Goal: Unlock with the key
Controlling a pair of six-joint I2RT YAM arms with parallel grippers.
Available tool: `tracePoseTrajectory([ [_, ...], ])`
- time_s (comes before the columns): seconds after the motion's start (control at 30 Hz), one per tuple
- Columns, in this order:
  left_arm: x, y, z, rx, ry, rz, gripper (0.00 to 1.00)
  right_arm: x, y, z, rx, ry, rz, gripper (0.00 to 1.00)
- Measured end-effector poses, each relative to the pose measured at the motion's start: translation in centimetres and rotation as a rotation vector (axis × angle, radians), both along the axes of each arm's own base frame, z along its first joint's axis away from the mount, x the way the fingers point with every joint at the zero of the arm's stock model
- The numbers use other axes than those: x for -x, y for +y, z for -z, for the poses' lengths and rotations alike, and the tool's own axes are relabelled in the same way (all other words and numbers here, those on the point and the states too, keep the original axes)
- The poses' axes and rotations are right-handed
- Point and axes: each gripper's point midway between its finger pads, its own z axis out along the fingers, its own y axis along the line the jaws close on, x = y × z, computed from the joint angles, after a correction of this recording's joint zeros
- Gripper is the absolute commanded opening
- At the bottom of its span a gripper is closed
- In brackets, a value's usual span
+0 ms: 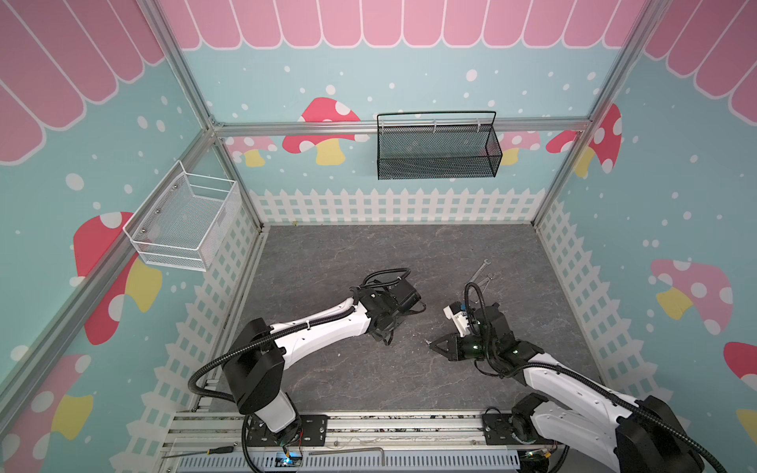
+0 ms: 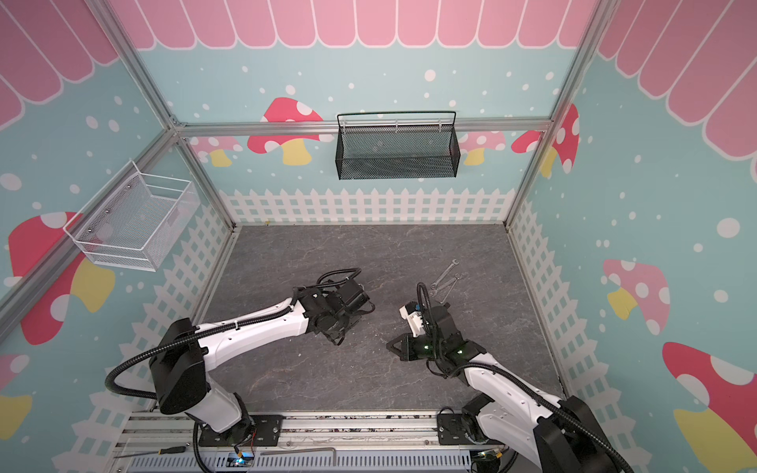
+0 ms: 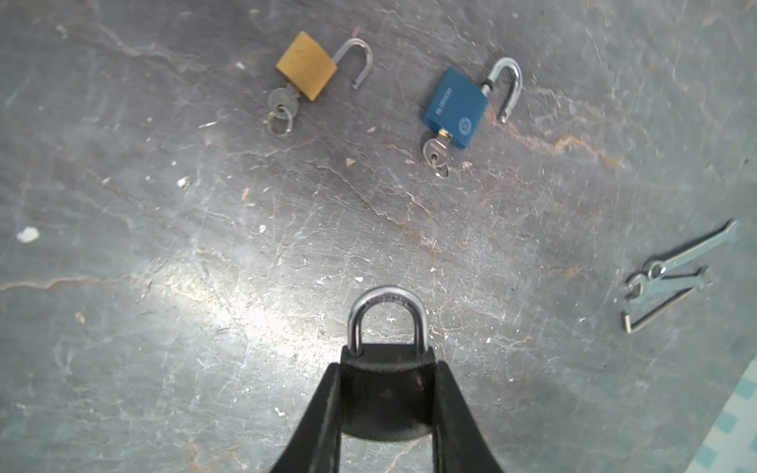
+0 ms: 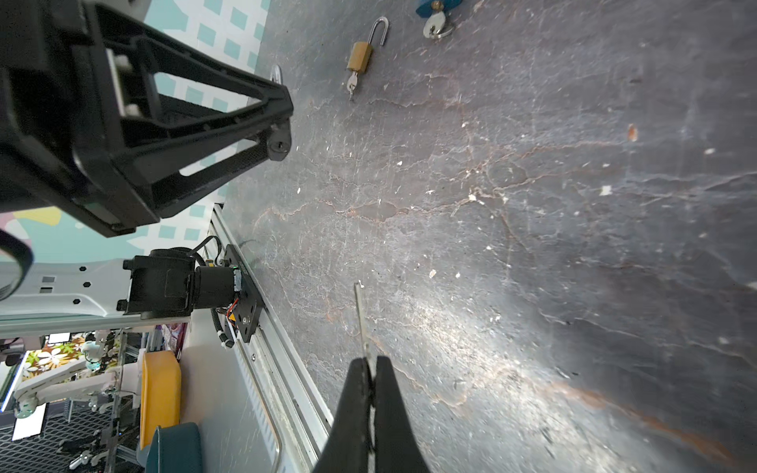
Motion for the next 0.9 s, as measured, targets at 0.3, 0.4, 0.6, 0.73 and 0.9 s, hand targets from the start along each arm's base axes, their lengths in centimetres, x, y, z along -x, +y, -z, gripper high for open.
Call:
tracePoseTrajectory([
  [0.3, 0.9, 0.0, 1.6, 0.026, 0.080, -0.050, 0.00, 0.0, 2.9, 0.0, -0.042, 0.046, 0.055, 0.00],
  [0.4, 1.2, -0.1, 2.6, 0.014, 0.116, -0.033, 0.00, -0.6, 3.3, -0.8, -0.075, 0.031, 0.092, 0.00],
  [0.6, 1.6, -0.5, 3.6, 0.003, 0.164, -0.002, 0.00, -1.4, 3.8, -0.7, -0.094, 0.072, 0.159, 0.00],
  [0.73, 1.4, -0.9, 3.4, 0.016, 0.175, 0.009, 0.00, -1.4, 4.7, -0.5, -0.097, 0.110, 0.176, 0.00],
  [0.9, 1.1, -0.6, 3.4, 0.018, 0.177, 0.008, 0.00, -0.7, 5.7, -0.4, -0.114, 0.150, 0.186, 0.00],
])
